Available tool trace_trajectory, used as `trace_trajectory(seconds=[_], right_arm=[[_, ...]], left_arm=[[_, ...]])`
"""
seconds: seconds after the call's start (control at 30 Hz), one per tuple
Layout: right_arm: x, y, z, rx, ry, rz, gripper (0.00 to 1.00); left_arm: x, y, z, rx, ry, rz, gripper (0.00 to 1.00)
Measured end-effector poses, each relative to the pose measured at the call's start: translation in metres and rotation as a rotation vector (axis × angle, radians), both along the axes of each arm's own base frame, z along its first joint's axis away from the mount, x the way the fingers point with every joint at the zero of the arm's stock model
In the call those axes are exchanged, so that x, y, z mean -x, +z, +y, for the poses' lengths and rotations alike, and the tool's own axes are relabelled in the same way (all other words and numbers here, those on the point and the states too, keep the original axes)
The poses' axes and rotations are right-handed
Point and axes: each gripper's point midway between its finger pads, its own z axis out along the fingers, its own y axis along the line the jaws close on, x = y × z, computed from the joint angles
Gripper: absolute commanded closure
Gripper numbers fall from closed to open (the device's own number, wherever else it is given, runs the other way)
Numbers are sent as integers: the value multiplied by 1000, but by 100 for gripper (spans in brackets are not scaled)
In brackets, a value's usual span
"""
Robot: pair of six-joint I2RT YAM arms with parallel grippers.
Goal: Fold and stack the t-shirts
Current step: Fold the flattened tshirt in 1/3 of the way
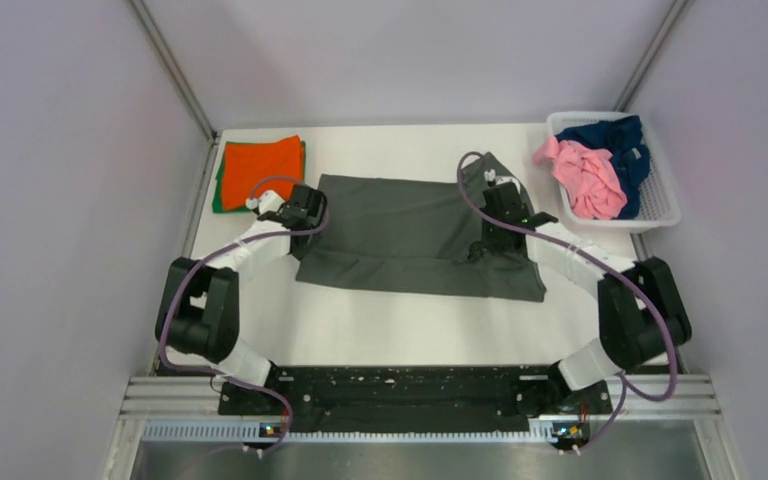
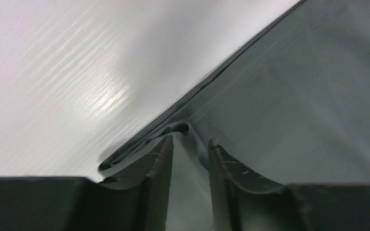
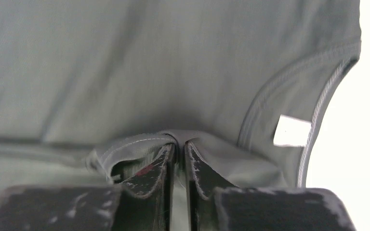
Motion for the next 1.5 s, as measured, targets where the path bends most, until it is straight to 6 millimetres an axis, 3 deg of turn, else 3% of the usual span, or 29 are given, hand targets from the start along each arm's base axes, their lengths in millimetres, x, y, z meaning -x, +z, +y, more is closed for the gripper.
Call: trace_trajectory(seconds=[0.03, 0.07, 0.13, 0.17, 0.23, 0.3, 0.4, 0.47, 0.6, 0.73, 0.9, 1.1, 1.23, 1.33, 1.4, 1.5], right_arm=[[-9, -4, -1, 4, -3, 7, 62], [-17, -6, -2, 6, -11, 12, 46], [-42, -8, -3, 22, -27, 14, 4], [-53, -6, -3, 30, -30, 4, 2], [-63, 1, -3, 30, -38, -21, 1], [-59, 11, -5, 16, -36, -51, 1], [-35, 26, 0, -76, -5, -116, 1], [-6, 26, 5, -164, 31, -136, 1], [20, 15, 4, -219, 20, -109, 1], [11, 21, -7, -180, -58, -125, 1], [-27, 37, -11, -128, -124, -173, 1], [-79, 20, -24, 14, -164, -138, 1], [-77, 2, -40, 128, -175, -79, 1], [-71, 1, -48, 168, -183, -59, 1], [-69, 4, -44, 141, -161, -59, 1], [-58, 19, -22, -1, -83, -96, 1]], left_arm=[[-6, -1, 1, -2, 8, 3, 19], [-10, -1, 2, -8, 7, 6, 4], [-18, 3, 5, -8, 15, -3, 1], [-21, 7, 6, -7, 18, -10, 1], [-26, 17, 8, -4, 19, -37, 1], [-25, 28, 7, 8, 3, -61, 1], [-22, 48, -5, 67, -70, -110, 1], [-18, 54, -18, 121, -138, -133, 1], [-13, 43, -37, 183, -232, -104, 1], [-10, 21, -51, 213, -293, -34, 1], [-5, 9, -56, 221, -324, 2, 1], [-5, 9, -55, 210, -340, 1, 1], [-5, 9, -55, 205, -347, 2, 1], [-5, 9, -55, 203, -350, 2, 1], [-6, 9, -55, 202, -353, -1, 1], [-9, 12, -58, 209, -367, -18, 1]])
